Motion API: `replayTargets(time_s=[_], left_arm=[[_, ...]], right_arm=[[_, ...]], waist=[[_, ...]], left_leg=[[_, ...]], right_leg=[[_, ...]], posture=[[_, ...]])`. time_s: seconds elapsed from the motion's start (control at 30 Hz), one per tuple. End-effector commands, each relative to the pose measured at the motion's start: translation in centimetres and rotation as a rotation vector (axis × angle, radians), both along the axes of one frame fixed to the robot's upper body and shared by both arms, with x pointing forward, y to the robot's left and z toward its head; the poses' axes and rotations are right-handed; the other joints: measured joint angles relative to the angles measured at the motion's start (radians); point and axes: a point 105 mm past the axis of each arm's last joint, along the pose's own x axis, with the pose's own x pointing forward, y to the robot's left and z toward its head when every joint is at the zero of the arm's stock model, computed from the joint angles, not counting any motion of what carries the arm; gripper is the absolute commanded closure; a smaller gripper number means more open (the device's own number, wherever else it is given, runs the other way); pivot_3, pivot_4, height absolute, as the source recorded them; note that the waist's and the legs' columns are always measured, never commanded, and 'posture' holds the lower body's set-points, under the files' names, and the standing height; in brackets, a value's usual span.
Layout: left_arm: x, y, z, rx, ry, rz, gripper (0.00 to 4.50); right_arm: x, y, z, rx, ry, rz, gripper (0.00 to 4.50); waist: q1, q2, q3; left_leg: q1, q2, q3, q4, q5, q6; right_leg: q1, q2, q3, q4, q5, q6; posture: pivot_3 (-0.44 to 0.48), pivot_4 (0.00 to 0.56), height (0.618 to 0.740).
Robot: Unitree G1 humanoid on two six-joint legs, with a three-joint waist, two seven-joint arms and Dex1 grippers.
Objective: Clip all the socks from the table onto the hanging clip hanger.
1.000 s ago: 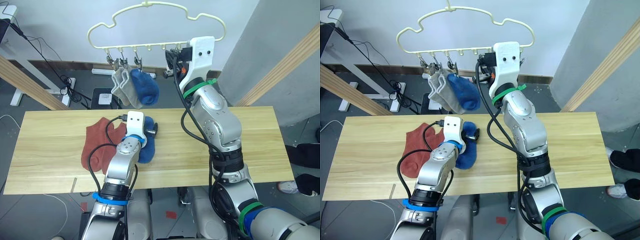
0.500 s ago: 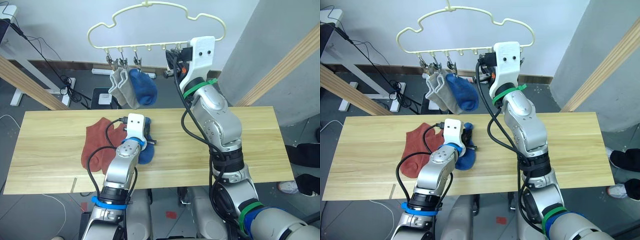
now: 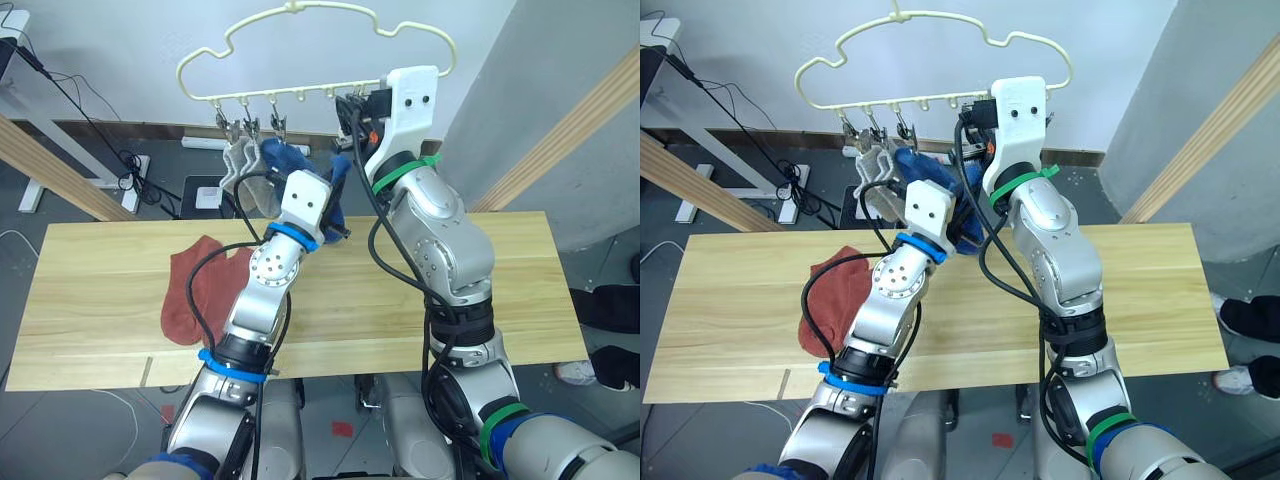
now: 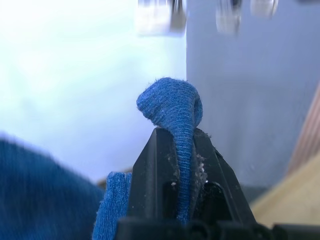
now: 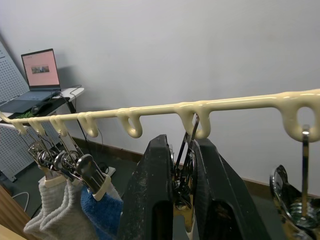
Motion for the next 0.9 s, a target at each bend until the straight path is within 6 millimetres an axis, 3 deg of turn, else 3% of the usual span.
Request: replayTargets(time_s=[0.03, 0.5, 0.9], left_arm=[[-0.42, -0.67, 0.95, -0.007, -0.082, -0.017, 4.5], [-0.78, -1.35, 1.93, 0.002, -0.165, -0.058, 4.5], [-0.66, -1.27, 1.33, 0.077, -0.172, -0.06, 4.5]], right_arm=[[-1.29, 0.32, 1.5, 0.038, -0.051, 0.032, 4.32], [-1.28, 0.4, 1.2, 0.038, -0.035, 0.034, 4.32], [-1.72, 0.85, 1.45, -0.011, -0.085, 0.049, 4.32]], waist=[[0.0, 0.0, 0.0], [0.0, 0.0, 0.0], [-0.001, 0.0, 0.0]], left_leg=[[0.0, 0.0, 0.0, 0.0, 0.0, 0.0], [-0.001, 0.0, -0.001, 0.001, 0.0, 0.0], [-0.001, 0.0, -0.001, 0.001, 0.0, 0.0]], right_leg=[[0.0, 0.0, 0.0, 0.0, 0.0, 0.0], [0.0, 0.0, -0.001, 0.0, 0.0, 0.0], [0.0, 0.0, -0.001, 0.0, 0.0, 0.0]], posture=[[-0.091, 0.412, 0.74], [-0.095, 0.41, 0.74], [-0.094, 0.406, 0.74]])
